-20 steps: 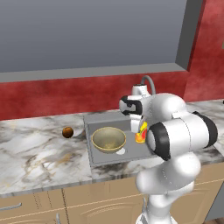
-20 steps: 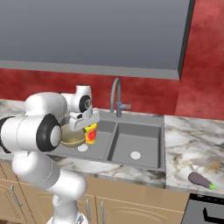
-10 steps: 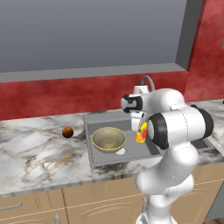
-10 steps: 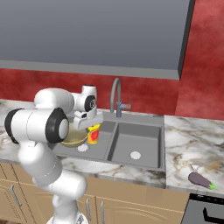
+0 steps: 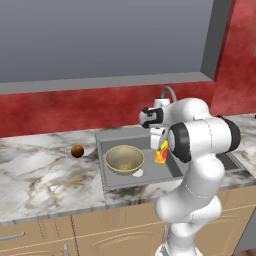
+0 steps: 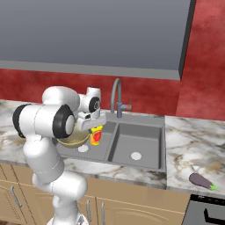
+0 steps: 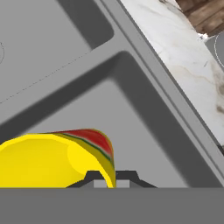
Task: Remove the eggplant and orange from the sink. Then move the bowl and cup from the counter to the sink for washing.
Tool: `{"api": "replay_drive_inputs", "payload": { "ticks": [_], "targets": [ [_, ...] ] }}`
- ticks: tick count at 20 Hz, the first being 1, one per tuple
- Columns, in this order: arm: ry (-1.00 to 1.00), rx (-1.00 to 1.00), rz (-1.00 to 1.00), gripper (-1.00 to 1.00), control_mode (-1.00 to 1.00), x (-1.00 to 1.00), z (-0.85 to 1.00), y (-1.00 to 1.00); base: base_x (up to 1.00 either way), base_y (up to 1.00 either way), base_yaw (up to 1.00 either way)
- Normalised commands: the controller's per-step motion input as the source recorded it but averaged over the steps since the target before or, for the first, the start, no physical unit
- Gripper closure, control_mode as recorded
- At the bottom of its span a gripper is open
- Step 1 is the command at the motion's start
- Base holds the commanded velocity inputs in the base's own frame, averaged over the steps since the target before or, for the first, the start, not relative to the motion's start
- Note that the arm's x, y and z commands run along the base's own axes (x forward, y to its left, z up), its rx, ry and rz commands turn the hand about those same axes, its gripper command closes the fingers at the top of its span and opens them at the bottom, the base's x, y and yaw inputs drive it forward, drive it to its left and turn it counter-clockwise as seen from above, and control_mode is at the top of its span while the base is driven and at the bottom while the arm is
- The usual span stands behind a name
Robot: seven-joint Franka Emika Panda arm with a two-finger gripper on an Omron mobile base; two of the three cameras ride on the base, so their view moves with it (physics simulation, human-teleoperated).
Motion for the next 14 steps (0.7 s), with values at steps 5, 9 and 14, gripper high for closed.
{"api": "replay_drive_inputs", "payload": {
  "ticks": [5,9,14],
  "targets": [
    [0.00,0.00,-0.05,1.00,-1.00,0.06,-0.17,0.01,0.00,0.00,0.00],
    [0.00,0.00,-0.07,1.00,-1.00,0.05,-0.19,0.04,0.00,0.00,0.00],
    [0.00,0.00,-0.07,1.00,-1.00,0.05,-0.17,0.06,0.00,0.00,0.00]
  ]
}}
